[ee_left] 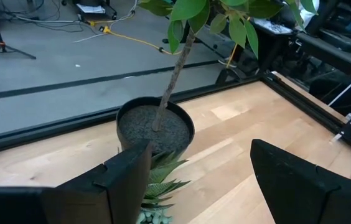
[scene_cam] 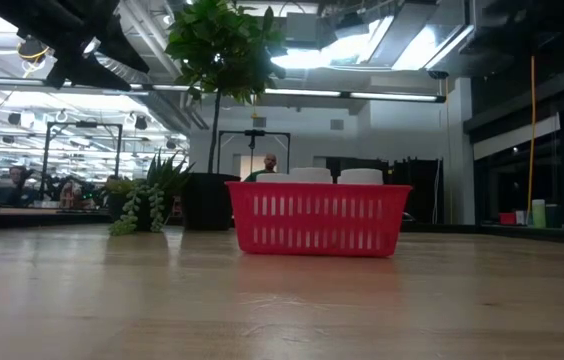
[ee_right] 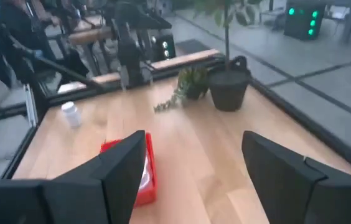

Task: Pick and place pill bottles into a basket
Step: Put the white medicine bottle into the red basket

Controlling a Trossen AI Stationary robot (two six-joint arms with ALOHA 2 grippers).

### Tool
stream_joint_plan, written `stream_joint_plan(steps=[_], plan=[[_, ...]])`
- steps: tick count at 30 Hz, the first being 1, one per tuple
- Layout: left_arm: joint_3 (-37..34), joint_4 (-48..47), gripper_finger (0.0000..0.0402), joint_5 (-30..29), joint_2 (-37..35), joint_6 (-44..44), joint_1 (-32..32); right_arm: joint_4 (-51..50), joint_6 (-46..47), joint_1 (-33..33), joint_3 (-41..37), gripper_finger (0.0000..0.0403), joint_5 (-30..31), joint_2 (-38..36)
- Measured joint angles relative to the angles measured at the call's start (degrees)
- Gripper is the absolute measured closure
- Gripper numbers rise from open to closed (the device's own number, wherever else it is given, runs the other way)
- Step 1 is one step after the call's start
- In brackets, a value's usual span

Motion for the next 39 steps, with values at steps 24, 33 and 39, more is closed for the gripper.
stream_joint_plan(steps=[24, 33, 39], plan=[[-0.01, -0.04, 0.0135, -2.79, 0.39, -2.30, 0.00, 39.56, 2.09, 12.22, -35.01, 0.0207, 5.09, -9.79], [-0.02, -0.10, 0.0135, -2.86, 0.61, -2.60, 0.01, 31.96, -7.76, 12.20, -35.08, 0.0222, 1.03, -17.55], [-0.02, -0.04, 0.0135, -2.86, 0.61, -2.60, 0.02, 31.94, -10.73, 12.19, -35.06, 0.0325, -0.31, -17.34]])
